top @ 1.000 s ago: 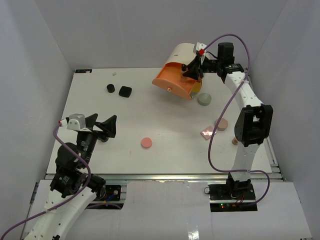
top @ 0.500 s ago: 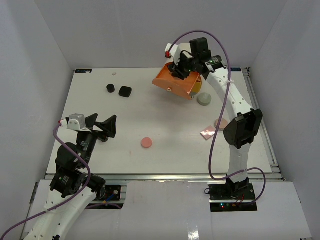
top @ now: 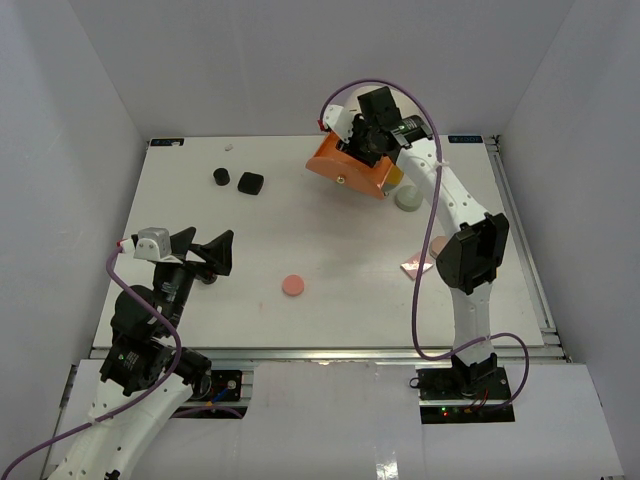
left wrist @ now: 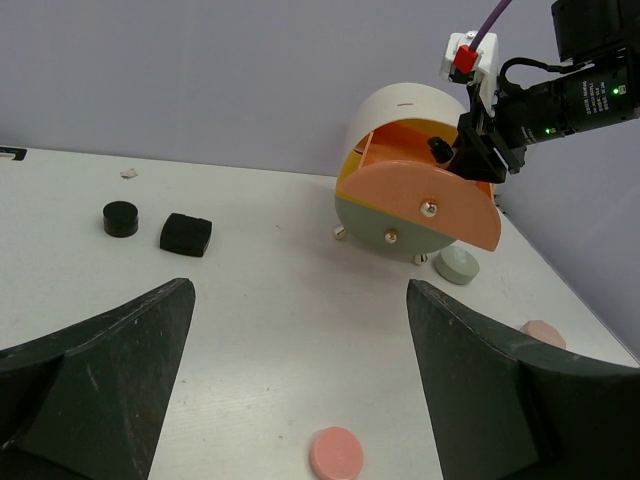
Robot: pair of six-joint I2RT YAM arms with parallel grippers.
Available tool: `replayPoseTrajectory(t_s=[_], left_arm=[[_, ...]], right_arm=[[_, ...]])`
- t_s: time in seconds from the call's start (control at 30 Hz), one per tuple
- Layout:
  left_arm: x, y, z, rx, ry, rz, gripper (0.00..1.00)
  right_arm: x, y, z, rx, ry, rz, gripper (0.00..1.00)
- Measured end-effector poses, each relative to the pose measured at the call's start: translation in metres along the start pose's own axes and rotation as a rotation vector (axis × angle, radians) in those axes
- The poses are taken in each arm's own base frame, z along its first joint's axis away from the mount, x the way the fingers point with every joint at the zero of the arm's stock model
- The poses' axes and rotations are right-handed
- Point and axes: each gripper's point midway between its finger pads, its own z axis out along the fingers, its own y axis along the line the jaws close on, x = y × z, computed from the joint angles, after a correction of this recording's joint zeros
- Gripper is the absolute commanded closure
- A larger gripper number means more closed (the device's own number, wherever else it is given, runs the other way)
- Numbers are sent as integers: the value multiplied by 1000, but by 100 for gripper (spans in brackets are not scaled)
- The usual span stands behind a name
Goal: Organize the makeup
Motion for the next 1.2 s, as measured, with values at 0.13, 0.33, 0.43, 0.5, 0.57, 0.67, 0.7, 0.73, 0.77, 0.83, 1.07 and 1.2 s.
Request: replayPoseTrajectory(t_s=[0.13, 0.33, 0.43, 0.5, 0.57, 0.67, 0.7, 0.73, 0.77, 0.83, 1.07, 1.2], left_arm=[[0, 0, 0, 1, -1, 0, 2], [0, 0, 0, 0, 0, 0, 2], [0, 0, 0, 1, 0, 0, 2], [0, 0, 0, 1, 0, 0, 2], [0, 0, 0, 1, 0, -1, 2], [0, -1, 0, 6, 1, -1, 2], [0, -2, 0, 9, 2, -1, 2], [0, -2, 0, 12, 2, -1, 2], [1, -3, 0, 16, 3, -1, 2], [1, -6, 0, 32, 7, -1, 2], [10, -22, 1, 123, 49, -1, 2], [19, -31, 3, 171, 86, -2, 2]], right_arm=[[7, -5, 0, 27, 35, -2, 45], [9, -6, 0, 29, 41, 0, 36], [6, -4, 0, 18, 24, 10, 35], [2, -3, -2, 9, 4, 21, 35], [-5, -4, -12, 0, -37, 48, 35], [-19, -9, -42, -17, -143, 107, 33], [-19, -14, -57, -24, -183, 140, 31], [-16, -18, -75, -30, -222, 176, 29], [-12, -24, -94, -31, -265, 208, 27], [15, -30, -133, -30, -335, 258, 24], [148, 92, -188, -81, -239, 322, 19], [222, 142, -177, -92, -32, 438, 17]])
